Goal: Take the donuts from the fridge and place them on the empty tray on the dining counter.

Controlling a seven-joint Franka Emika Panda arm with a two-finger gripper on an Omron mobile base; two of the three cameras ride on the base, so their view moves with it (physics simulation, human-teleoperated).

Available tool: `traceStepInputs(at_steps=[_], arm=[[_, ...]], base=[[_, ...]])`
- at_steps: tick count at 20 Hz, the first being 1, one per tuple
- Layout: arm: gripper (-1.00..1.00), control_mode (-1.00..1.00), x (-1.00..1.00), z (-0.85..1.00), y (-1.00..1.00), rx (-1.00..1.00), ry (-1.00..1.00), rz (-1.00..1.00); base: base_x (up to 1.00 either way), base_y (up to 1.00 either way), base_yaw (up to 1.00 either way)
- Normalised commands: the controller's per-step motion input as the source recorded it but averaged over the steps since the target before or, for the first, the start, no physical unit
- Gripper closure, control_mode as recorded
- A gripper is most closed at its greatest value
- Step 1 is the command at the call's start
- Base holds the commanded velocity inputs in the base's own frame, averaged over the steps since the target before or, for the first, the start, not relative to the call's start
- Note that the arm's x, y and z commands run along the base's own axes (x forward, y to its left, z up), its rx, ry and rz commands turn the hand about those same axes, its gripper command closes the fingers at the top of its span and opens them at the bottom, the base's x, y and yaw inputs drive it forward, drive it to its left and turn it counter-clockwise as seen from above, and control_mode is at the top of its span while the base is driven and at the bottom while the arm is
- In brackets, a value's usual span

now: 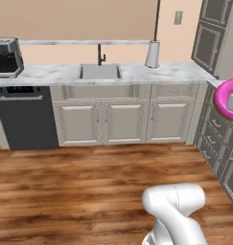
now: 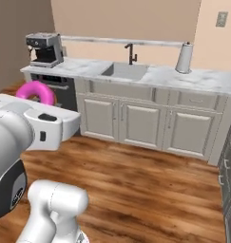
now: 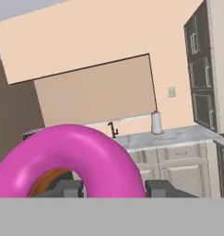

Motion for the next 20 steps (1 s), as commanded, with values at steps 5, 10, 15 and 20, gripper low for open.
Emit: traceStepInputs(at_steps=[5, 10, 15, 20], arm=[[1.0, 1.0, 0.0, 0.0, 0.0, 0.0, 0.0, 0.0], [1.0, 1.0, 0.0, 0.0, 0.0, 0.0, 0.0, 0.0], [1.0, 1.0, 0.0, 0.0, 0.0, 0.0, 0.0, 0.0], [1.0, 1.0, 0.0, 0.0, 0.0, 0.0, 0.0, 0.0]], base=[[-0.01, 1.0, -0.35], [-0.78, 1.0, 0.0], [-0.6, 1.0, -0.05], [0.0, 1.0, -0.16]])
